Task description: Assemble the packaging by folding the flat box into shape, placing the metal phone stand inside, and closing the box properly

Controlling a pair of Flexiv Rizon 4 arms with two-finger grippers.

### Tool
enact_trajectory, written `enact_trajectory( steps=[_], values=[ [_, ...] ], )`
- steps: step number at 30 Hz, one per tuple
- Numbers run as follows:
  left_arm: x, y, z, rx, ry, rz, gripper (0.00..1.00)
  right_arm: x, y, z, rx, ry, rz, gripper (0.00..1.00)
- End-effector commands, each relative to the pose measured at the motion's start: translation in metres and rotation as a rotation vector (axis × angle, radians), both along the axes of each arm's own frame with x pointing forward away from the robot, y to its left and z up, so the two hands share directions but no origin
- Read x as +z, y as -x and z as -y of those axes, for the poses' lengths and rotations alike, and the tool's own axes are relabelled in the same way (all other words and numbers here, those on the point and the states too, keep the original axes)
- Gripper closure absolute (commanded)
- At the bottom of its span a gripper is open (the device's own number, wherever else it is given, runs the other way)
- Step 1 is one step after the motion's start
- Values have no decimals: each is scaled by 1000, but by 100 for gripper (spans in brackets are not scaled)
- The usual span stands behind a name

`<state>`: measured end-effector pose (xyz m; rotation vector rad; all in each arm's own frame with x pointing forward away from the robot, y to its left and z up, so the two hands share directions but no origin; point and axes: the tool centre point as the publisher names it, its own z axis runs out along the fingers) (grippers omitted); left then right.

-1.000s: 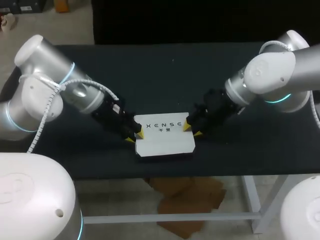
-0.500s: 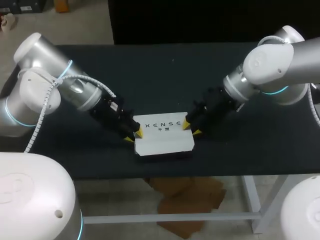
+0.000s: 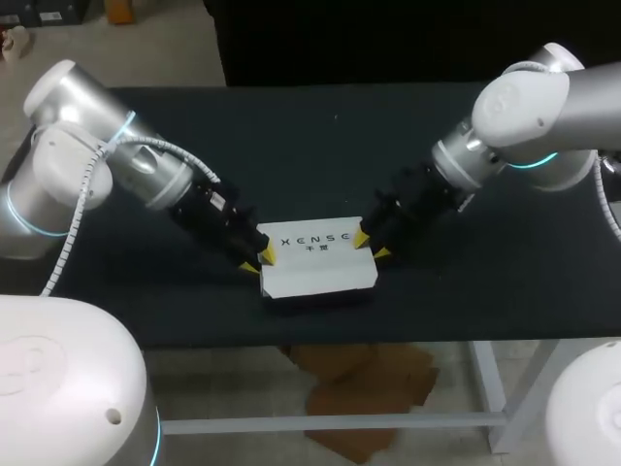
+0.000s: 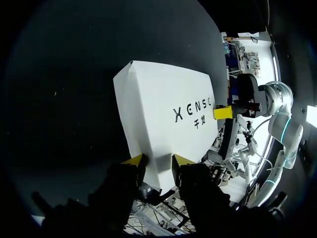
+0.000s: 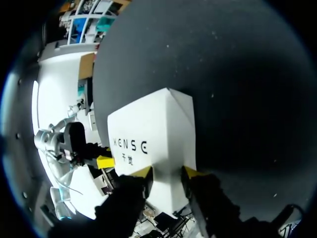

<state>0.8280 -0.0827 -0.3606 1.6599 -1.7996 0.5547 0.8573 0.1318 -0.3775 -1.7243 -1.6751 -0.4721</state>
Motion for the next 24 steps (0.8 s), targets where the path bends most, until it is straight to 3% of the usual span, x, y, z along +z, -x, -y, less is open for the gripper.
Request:
enact_trajectory(
  steps=[1,12,24],
  values=[
    [2,-5,14,-8,-2,-17,62,1,-2,-16,27,-7,-45,58],
    [6,-11,12,-23,42,-82,61,6,-2,-18,19,-19,-78,58],
    [9,-13,13,-25,42,-136,62,12,-2,-21,23,-39,-119,59]
  ],
)
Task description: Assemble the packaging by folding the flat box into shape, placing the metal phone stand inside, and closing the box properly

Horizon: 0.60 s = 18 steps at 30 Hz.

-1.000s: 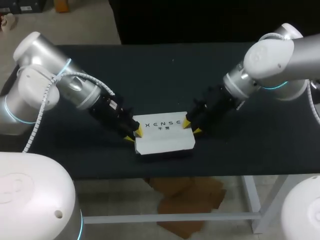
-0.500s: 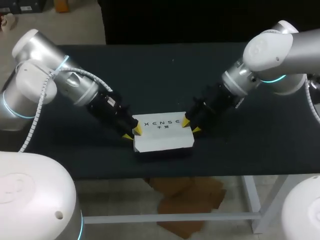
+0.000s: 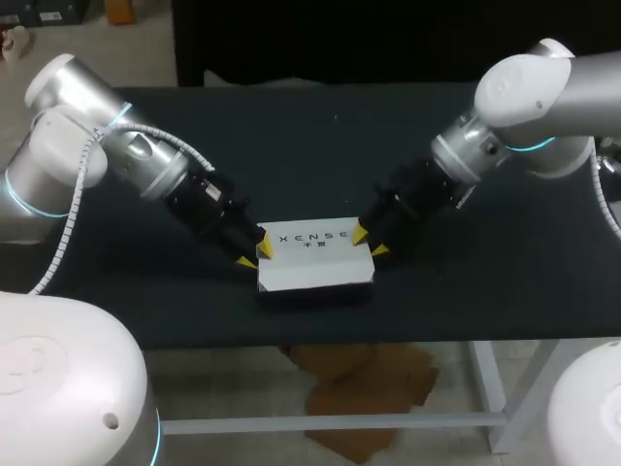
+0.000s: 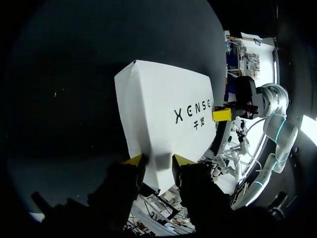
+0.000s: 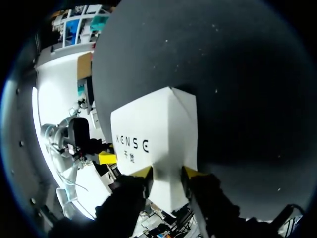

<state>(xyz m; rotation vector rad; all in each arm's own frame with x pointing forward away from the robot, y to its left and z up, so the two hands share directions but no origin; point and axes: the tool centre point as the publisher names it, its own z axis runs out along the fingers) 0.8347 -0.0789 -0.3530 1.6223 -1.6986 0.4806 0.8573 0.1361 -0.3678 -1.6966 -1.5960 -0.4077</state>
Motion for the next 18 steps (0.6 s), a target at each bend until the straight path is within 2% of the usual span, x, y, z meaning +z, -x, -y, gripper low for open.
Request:
enact_trajectory(
  steps=[1,18],
  values=[
    [1,-6,17,-20,2,-22,62,2,-3,-17,21,-7,-26,59],
    [9,-5,17,-31,3,-74,63,9,-4,-20,45,-29,-77,59]
  ],
)
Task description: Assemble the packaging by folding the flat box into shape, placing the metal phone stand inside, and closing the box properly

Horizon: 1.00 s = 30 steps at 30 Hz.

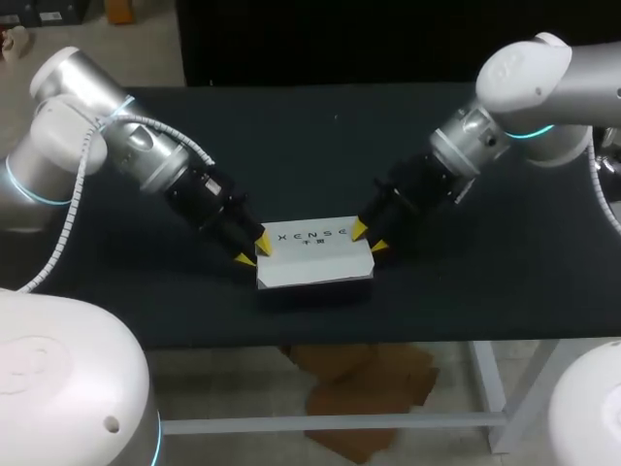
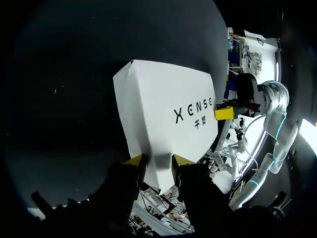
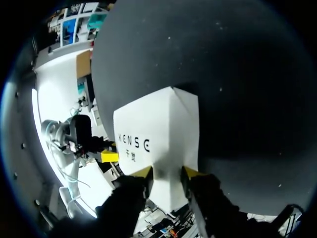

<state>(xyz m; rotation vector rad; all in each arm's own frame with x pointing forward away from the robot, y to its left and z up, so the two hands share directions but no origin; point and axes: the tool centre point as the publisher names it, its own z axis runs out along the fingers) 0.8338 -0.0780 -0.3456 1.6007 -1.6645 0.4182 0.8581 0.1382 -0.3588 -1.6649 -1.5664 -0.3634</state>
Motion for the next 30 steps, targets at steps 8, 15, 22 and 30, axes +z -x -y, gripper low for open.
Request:
enact_trajectory(
  steps=[8,15,22,30],
  values=[
    [5,-6,19,-19,-9,-16,62,0,-4,-18,27,-20,-29,58],
    [3,-7,19,-18,-11,-21,62,-2,-5,-16,25,-23,-37,58],
    [4,-8,17,-19,-9,-30,62,-1,-6,-14,22,-24,-40,58],
    [5,-9,16,-17,-11,-46,63,-2,-8,-15,26,-31,-55,59]
  ],
)
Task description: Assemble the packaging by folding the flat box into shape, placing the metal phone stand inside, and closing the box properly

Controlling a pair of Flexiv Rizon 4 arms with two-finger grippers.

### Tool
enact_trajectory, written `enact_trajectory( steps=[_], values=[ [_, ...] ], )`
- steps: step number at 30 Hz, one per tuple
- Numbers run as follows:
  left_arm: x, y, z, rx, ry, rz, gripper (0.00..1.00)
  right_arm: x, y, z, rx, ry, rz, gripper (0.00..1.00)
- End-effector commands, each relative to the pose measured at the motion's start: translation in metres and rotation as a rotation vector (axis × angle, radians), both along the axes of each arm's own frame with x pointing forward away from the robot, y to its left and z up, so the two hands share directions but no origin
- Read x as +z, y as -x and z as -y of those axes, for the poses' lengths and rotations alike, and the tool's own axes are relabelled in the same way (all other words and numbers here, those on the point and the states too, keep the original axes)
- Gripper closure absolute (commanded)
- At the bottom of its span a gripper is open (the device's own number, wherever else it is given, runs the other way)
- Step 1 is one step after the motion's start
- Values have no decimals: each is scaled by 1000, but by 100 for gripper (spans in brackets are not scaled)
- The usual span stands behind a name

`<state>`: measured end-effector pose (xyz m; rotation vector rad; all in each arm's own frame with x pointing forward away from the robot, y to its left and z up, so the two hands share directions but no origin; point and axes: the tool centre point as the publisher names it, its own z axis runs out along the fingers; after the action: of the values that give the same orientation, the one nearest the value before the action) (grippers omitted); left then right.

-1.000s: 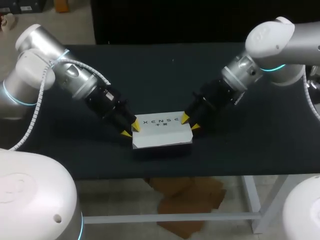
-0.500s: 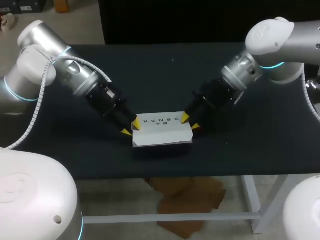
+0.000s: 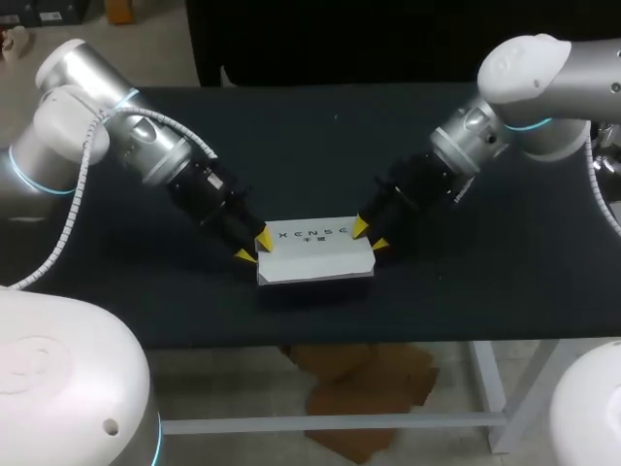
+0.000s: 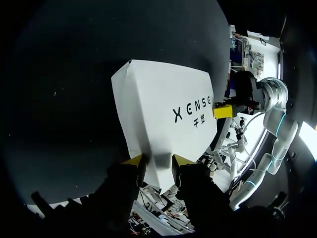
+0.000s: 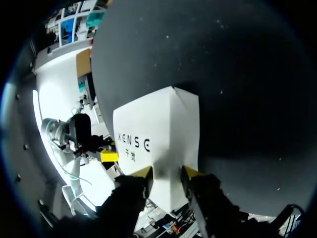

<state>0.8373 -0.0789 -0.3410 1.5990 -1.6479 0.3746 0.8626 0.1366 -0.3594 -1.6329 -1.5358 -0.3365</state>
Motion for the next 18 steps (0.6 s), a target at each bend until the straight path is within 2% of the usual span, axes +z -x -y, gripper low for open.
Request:
enact_trajectory(
  steps=[1,18],
  values=[
    [0,-6,15,-8,-1,-12,63,-1,-3,-17,13,-8,-14,59],
    [0,-7,13,-3,8,-48,62,2,-5,-18,15,-6,-20,58]
  ],
)
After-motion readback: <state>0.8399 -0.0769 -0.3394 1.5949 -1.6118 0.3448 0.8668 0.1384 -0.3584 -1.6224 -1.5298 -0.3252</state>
